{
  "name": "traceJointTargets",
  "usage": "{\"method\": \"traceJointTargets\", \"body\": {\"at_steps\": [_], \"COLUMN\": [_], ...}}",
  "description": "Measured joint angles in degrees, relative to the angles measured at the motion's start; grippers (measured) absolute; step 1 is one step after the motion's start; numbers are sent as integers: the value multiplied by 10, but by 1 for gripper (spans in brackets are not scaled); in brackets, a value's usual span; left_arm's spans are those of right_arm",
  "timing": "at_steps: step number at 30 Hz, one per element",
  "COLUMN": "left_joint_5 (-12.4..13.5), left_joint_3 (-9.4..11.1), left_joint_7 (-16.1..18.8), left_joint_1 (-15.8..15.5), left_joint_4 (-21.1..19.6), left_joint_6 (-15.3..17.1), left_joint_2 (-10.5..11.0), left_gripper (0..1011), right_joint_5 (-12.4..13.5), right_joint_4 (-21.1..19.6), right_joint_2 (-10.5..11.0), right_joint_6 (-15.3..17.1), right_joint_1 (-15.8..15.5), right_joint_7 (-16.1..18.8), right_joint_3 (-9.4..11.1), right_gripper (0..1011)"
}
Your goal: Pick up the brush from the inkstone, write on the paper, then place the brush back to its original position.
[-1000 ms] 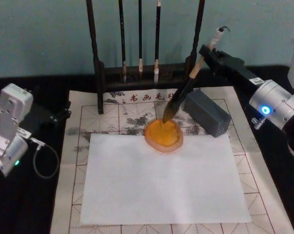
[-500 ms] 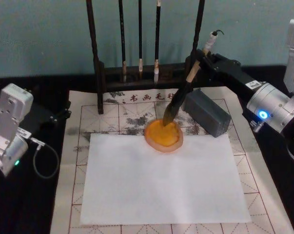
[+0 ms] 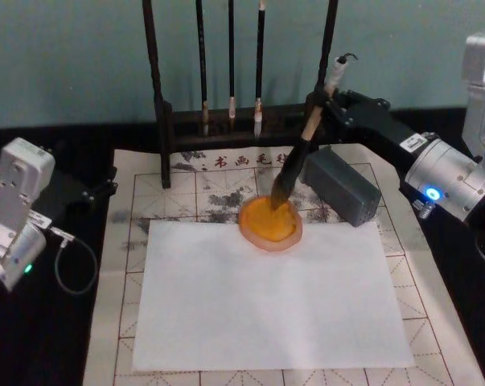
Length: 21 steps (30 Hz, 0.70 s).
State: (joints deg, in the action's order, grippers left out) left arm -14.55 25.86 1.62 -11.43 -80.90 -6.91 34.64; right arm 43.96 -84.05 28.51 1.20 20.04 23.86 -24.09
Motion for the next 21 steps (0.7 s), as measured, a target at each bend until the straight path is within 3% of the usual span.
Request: {"method": "traceJointTargets", "body": {"at_steps": [21], "left_joint_5": [0], "left_joint_3": [0], "left_joint_7": [0], "left_joint_1": [0], "left_joint_4": [0], "left_joint_6": [0], "left_joint_2": [0], "left_gripper": [1001], "right_joint_5": [-39], "right_joint_4": [-6], "right_joint_2": [-5], "right_joint_6": [1], "right_joint_1": [-3], "right_joint_7": [34], "right_joint_3": [6], "right_gripper": [185]}}
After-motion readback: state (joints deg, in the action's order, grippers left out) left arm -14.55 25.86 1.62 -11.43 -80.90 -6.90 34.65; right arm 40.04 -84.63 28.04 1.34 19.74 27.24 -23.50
